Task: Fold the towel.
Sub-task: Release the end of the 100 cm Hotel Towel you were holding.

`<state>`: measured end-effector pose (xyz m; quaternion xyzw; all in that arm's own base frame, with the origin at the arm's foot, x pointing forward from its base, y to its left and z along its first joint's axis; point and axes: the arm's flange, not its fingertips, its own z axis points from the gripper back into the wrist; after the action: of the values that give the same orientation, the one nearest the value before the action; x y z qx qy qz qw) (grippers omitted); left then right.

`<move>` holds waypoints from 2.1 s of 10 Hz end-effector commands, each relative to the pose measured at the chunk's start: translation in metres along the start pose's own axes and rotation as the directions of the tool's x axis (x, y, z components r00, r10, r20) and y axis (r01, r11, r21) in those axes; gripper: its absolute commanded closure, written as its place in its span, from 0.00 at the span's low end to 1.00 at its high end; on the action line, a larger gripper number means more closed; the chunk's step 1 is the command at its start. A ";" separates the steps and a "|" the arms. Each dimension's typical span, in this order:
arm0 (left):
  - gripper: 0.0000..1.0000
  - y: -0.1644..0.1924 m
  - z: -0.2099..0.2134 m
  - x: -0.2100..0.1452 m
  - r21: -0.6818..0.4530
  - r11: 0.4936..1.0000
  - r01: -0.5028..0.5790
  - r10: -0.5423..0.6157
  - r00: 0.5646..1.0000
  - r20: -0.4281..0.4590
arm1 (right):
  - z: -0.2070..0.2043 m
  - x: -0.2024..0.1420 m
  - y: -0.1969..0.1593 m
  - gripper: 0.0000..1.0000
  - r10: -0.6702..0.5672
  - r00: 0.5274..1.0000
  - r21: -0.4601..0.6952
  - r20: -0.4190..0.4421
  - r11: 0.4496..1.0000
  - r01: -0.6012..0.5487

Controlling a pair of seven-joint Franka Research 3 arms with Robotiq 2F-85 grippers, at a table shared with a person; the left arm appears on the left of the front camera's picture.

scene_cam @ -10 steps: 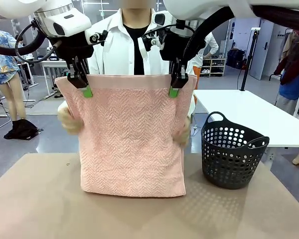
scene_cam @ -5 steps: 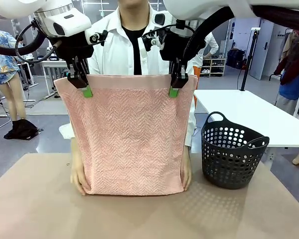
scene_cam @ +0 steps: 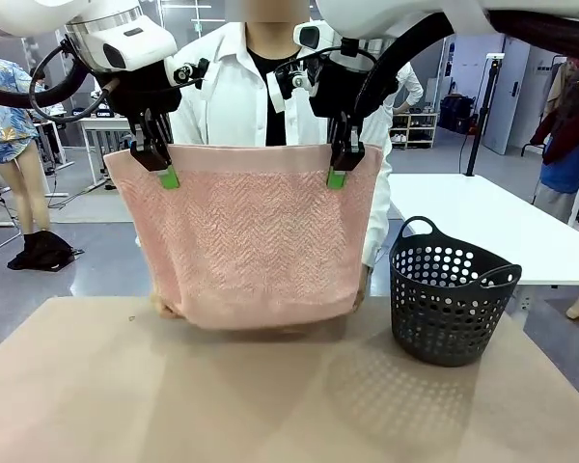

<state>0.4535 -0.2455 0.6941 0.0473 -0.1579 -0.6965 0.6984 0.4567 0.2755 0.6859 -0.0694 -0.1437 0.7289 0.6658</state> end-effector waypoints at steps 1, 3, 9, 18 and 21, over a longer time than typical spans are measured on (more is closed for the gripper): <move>1.00 0.001 0.003 -0.001 0.004 1.000 0.004 -0.004 1.000 0.002 | 0.001 -0.001 -0.001 1.00 0.008 1.000 -0.006 -0.006 1.000 -0.008; 1.00 0.001 0.003 -0.001 0.004 1.000 0.004 -0.004 1.000 0.002 | 0.001 -0.001 -0.001 1.00 0.008 1.000 -0.006 -0.006 1.000 -0.008; 1.00 0.001 0.003 -0.001 0.004 1.000 0.004 -0.004 1.000 0.002 | 0.001 -0.001 -0.001 1.00 0.008 1.000 -0.006 -0.006 1.000 -0.008; 1.00 0.001 0.003 -0.001 0.004 1.000 0.004 -0.004 1.000 0.002 | 0.001 -0.001 -0.001 1.00 0.008 1.000 -0.006 -0.006 1.000 -0.008; 1.00 0.001 0.003 -0.001 0.004 1.000 0.004 -0.004 1.000 0.002 | 0.001 -0.001 -0.001 1.00 0.008 1.000 -0.006 -0.006 1.000 -0.008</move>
<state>0.4535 -0.2455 0.6944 0.0474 -0.1583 -0.6965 0.6983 0.4566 0.2755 0.6861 -0.0695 -0.1439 0.7289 0.6657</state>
